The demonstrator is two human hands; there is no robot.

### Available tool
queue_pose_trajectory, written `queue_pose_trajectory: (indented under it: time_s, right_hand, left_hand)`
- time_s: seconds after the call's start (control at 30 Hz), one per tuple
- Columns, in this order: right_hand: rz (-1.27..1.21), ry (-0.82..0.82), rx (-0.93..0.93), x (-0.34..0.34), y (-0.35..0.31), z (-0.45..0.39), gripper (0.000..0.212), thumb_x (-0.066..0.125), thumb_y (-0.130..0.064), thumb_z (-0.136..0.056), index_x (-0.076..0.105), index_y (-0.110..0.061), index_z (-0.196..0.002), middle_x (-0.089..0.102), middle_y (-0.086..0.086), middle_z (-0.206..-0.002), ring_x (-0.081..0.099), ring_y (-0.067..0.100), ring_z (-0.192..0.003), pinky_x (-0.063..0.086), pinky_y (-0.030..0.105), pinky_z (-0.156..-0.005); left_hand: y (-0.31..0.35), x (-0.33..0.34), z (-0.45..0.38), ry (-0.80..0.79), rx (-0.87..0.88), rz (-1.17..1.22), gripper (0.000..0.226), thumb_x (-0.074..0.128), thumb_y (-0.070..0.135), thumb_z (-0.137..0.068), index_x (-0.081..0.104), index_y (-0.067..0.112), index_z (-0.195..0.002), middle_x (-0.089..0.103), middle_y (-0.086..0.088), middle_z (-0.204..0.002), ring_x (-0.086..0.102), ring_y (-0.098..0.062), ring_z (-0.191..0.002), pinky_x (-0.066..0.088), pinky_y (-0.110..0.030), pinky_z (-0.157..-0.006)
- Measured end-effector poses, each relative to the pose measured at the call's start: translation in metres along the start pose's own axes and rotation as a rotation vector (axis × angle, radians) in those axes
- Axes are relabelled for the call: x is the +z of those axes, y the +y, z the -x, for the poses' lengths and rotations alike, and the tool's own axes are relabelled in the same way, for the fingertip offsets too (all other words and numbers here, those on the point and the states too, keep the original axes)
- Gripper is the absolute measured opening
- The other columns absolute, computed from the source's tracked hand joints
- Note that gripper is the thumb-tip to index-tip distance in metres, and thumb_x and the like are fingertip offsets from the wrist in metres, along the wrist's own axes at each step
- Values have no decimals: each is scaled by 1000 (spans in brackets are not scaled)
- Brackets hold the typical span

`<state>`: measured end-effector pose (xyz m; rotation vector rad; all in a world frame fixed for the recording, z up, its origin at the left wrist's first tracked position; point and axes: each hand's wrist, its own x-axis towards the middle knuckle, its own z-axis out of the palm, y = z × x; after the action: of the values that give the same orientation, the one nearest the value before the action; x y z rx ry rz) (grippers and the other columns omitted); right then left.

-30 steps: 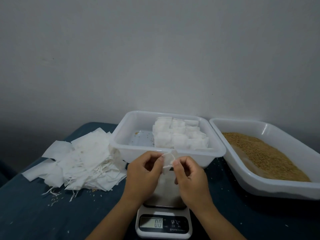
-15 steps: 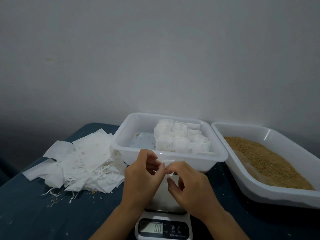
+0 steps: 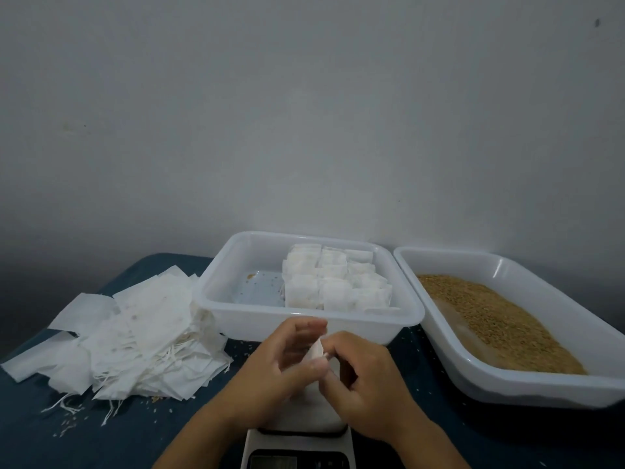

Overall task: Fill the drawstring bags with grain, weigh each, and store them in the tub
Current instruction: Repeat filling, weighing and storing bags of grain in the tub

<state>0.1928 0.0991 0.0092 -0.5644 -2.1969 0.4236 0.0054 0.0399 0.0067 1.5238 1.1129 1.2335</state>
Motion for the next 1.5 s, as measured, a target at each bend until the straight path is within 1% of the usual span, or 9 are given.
queue_pose_trajectory:
  time_s: [0.17, 0.3, 0.47, 0.7, 0.83, 0.97, 1.13, 1.27, 1.5]
  right_hand:
    - [-236, 23, 90, -1, -11, 0, 8, 65, -27, -100, 70, -23, -95, 65, -9, -67, 51, 8, -49, 39, 22, -49]
    - [-333, -33, 137, -8, -15, -1, 19, 60, -17, -97, 64, -34, -89, 60, -19, -61, 43, 4, -49, 33, 21, -49]
    - [-412, -55, 160, -19, -16, -2, 10, 60, -21, -100, 64, -26, -93, 73, -11, -75, 60, 4, -57, 42, 17, -55]
    - [-277, -51, 155, -32, -5, -3, 24, 60, -29, -102, 60, -43, -82, 59, -15, -65, 51, 4, -55, 42, 20, -54]
    - [-211, -101, 120, -32, -6, -2, 10, 57, -33, -105, 64, -31, -98, 61, -6, -68, 51, 9, -54, 43, 27, -51]
    - [-189, -119, 68, -33, -11, -4, 22, 54, -46, -106, 68, -32, -114, 70, 4, -76, 65, 29, -61, 51, 52, -57]
    - [-57, -99, 23, -34, -9, -5, 14, 58, -41, -103, 69, -31, -101, 60, -4, -65, 52, 19, -52, 43, 35, -50]
    - [-48, -95, 30, -35, -9, -5, 21, 62, -42, -100, 65, -26, -87, 54, -3, -60, 48, 20, -49, 41, 39, -48]
    - [37, -93, 31, -38, -18, -9, 23, 62, -47, -98, 69, -26, -98, 58, -11, -63, 52, 17, -48, 44, 33, -47]
  left_hand:
    - [6, -13, 0, -294, -158, 295, 62, 72, 24, -90, 53, 19, -149, 56, -22, -144, 56, -44, -132, 47, -52, -105]
    - [13, -22, -7, -364, -294, 363, 53, 69, 17, -83, 65, 17, -136, 66, -11, -119, 65, -25, -97, 50, -30, -70]
    - [29, -16, -34, -383, -330, 173, 54, 62, 11, -76, 61, 0, -128, 64, -12, -105, 63, -18, -86, 44, -27, -63]
    - [27, -4, -32, -452, -234, 122, 47, 79, 24, -76, 71, 25, -122, 64, -4, -111, 61, -18, -103, 51, -31, -82]
    - [28, -6, -23, -391, -168, 26, 28, 77, 24, -78, 74, 32, -105, 65, 0, -99, 63, -13, -94, 53, -32, -83]
    - [27, -9, -19, -361, -135, -18, 25, 75, 21, -79, 74, 39, -95, 68, 12, -91, 63, -7, -88, 52, -32, -80]
    - [19, -9, -21, -335, -126, -19, 22, 75, 29, -81, 71, 33, -102, 66, 7, -97, 60, -8, -90, 51, -34, -81]
    - [14, -7, -21, -298, -119, -33, 20, 78, 32, -86, 69, 37, -104, 68, 11, -95, 62, -4, -86, 52, -27, -76]
    - [6, -3, -24, -186, -101, -90, 23, 80, 34, -87, 70, 35, -108, 71, 7, -98, 66, -7, -86, 56, -29, -73]
